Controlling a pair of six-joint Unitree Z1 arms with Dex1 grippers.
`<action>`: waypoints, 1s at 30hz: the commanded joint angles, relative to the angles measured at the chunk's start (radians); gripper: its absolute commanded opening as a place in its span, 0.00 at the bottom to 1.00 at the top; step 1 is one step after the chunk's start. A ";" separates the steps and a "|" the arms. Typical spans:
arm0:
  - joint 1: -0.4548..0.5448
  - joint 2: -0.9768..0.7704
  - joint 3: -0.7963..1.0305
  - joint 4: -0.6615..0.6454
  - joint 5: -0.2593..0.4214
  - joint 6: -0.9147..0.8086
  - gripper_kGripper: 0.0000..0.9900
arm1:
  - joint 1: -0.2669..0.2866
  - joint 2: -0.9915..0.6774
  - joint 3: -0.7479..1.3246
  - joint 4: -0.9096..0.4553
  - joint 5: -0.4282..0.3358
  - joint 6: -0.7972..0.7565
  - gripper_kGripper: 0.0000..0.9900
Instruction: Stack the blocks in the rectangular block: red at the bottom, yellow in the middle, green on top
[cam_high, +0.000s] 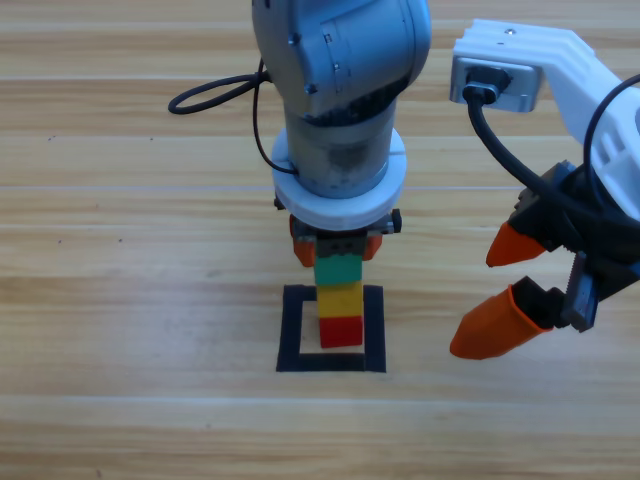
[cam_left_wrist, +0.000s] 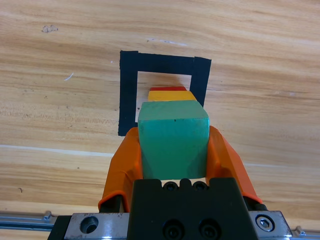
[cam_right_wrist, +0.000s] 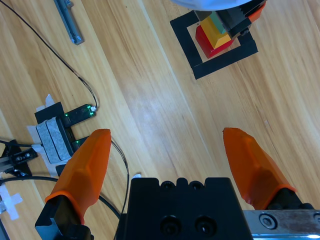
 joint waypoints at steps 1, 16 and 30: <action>-0.011 0.057 0.001 -0.013 -0.007 -0.008 0.09 | -0.030 -0.070 0.034 -0.015 0.009 -0.004 1.00; -0.018 0.064 -0.002 -0.013 -0.007 -0.012 0.09 | -0.032 -0.072 0.035 -0.015 0.009 -0.004 1.00; -0.016 0.006 0.051 -0.051 0.002 0.013 1.00 | -0.032 -0.084 0.034 -0.018 0.008 -0.001 1.00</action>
